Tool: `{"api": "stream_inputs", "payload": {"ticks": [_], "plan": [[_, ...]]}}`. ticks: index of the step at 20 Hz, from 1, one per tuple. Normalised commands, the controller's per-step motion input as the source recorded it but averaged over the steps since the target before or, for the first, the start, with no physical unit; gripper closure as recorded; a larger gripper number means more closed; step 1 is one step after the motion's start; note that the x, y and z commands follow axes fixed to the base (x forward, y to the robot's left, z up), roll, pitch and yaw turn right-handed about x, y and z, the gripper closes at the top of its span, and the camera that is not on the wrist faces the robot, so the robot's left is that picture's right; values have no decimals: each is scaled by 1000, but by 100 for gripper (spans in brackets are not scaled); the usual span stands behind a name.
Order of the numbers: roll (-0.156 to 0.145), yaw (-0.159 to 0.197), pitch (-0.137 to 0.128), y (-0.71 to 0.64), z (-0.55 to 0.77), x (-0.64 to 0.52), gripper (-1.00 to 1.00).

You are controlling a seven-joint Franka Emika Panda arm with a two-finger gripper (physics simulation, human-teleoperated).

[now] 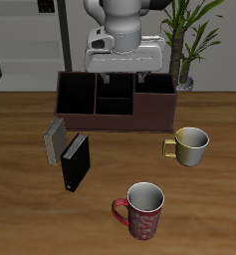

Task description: Place the red mug into the back desk caddy's right compartment

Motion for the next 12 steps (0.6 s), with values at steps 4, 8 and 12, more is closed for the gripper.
{"api": "stream_inputs", "payload": {"ticks": [4,8,12], "plan": [[-20,-9,-23,314,86,391,-100],[17,2,-10,473,135,396,-100],[-6,17,-23,422,134,383,-100]]}}
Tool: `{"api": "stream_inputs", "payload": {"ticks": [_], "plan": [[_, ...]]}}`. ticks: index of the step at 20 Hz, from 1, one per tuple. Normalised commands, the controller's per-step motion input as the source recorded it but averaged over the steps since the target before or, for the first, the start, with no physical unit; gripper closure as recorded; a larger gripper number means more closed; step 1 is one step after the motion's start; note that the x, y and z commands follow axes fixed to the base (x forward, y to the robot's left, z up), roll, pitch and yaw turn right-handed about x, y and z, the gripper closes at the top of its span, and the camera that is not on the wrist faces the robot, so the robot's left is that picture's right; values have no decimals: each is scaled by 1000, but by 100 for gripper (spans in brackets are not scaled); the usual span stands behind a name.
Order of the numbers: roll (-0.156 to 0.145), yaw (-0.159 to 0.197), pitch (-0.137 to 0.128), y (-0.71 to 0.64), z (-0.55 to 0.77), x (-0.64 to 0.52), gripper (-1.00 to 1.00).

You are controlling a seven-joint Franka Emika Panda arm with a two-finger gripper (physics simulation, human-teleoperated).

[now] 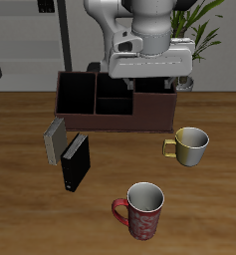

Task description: Place the red mug into the back desk caddy's right compartment

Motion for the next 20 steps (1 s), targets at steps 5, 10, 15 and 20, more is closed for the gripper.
{"api": "stream_inputs", "payload": {"ticks": [5,10,15,20], "plan": [[-20,15,-49,398,165,396,-100],[-17,3,-10,271,95,449,-100],[-43,-54,29,-26,-4,463,-100],[-4,-7,18,-91,-21,344,-100]]}}
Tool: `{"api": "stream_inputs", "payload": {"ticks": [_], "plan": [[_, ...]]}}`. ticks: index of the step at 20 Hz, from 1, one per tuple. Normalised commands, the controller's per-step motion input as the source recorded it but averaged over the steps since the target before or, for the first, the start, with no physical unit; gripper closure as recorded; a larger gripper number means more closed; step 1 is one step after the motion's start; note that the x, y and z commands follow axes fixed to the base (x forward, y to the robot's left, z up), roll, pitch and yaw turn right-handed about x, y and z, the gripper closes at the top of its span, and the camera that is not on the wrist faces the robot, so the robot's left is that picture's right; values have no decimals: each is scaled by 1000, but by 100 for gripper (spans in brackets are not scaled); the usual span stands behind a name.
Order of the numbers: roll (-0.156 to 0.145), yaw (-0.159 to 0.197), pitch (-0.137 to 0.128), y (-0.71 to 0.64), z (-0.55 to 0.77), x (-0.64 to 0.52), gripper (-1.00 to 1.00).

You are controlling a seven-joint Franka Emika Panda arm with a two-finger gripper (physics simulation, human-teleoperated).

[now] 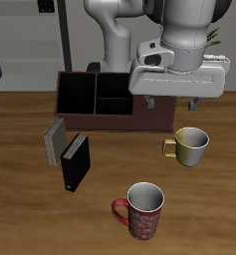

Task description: Place the red mug into the back desk caddy's right compartment

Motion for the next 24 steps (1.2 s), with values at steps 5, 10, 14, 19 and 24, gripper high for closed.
{"api": "stream_inputs", "payload": {"ticks": [5,10,14,19,24], "plan": [[13,6,17,-130,-27,377,-100],[92,48,20,5,-67,343,-100],[39,30,-20,58,-118,194,-100],[11,7,-34,-45,-67,123,-100],[-34,-44,-57,-88,-70,45,-100]]}}
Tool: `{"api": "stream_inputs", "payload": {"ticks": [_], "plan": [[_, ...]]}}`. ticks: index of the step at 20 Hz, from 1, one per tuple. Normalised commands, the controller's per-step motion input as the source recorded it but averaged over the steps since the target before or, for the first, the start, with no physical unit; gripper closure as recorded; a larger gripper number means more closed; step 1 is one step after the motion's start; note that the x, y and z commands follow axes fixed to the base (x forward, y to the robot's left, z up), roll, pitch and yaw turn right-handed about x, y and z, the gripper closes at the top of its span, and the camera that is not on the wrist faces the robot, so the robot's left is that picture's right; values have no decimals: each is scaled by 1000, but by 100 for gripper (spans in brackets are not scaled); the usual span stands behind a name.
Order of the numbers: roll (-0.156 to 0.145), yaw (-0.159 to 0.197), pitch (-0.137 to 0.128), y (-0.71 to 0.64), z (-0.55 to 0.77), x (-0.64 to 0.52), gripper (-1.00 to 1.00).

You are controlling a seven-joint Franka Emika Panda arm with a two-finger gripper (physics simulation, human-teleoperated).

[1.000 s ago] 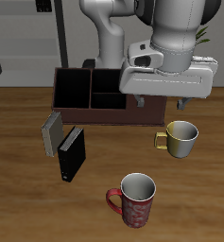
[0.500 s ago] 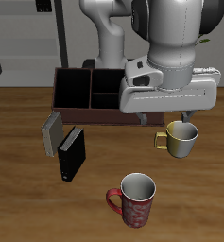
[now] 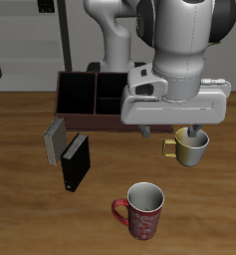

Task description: Place the red mug into the back desk caddy's right compartment

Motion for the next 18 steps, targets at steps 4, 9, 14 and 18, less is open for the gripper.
{"api": "stream_inputs", "payload": {"ticks": [4,9,14,18], "plan": [[17,4,-14,-59,-126,99,-100],[0,8,-1,-3,-349,97,-100],[3,4,-39,53,-394,48,-100],[-5,14,-22,23,-182,-1,-100]]}}
